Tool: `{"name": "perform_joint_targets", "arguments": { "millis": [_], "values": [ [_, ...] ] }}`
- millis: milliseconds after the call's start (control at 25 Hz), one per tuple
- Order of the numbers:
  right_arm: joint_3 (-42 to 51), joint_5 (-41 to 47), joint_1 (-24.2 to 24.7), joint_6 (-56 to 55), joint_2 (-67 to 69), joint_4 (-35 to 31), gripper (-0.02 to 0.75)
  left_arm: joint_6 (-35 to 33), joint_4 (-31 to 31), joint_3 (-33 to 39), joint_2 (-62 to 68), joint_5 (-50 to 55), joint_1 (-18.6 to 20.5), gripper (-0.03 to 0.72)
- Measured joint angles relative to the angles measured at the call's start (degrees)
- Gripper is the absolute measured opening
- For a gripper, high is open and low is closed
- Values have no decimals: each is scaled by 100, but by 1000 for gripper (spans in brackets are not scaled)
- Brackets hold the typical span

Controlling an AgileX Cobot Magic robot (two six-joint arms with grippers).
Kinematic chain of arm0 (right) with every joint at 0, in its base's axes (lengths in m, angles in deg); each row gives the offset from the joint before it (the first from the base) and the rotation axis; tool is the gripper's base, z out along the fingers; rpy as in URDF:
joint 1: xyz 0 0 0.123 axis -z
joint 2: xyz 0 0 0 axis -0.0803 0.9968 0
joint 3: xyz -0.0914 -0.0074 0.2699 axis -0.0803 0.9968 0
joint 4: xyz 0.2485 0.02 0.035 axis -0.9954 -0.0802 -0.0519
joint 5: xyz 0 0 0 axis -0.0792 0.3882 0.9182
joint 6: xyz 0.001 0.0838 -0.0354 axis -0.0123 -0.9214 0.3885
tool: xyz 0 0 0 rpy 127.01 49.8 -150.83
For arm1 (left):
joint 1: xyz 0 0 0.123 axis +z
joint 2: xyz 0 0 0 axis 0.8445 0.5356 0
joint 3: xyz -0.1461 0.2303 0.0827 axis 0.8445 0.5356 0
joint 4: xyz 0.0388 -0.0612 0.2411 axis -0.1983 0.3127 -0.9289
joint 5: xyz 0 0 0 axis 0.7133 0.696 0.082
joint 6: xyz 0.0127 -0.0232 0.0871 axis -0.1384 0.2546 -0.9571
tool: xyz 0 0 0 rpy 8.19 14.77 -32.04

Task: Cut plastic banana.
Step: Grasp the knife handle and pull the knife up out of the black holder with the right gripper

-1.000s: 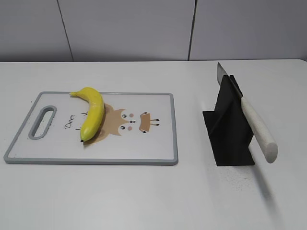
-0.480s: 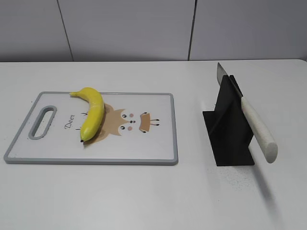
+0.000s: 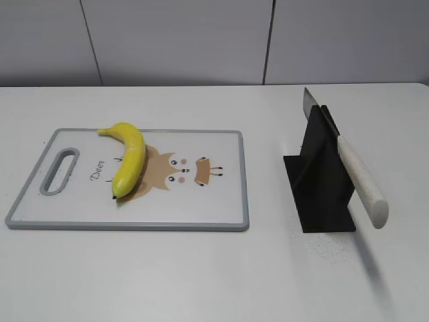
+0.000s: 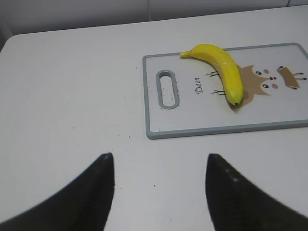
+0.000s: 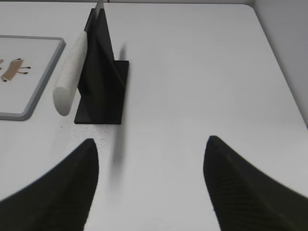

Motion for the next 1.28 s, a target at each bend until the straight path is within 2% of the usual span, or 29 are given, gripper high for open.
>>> {"name": "perform_joint_targets", "arguments": {
  "millis": [320,680,1280],
  "values": [
    [-119,0,0,0,696,-126,536,0,0,0,0,0,0,583],
    [-1281,36,0,51,2691,10,536,0,0,0,0,0,0,582],
    [-2932,1032,0,184,4883,-153,536,0,23,0,0,0,0,562]
  ]
}}
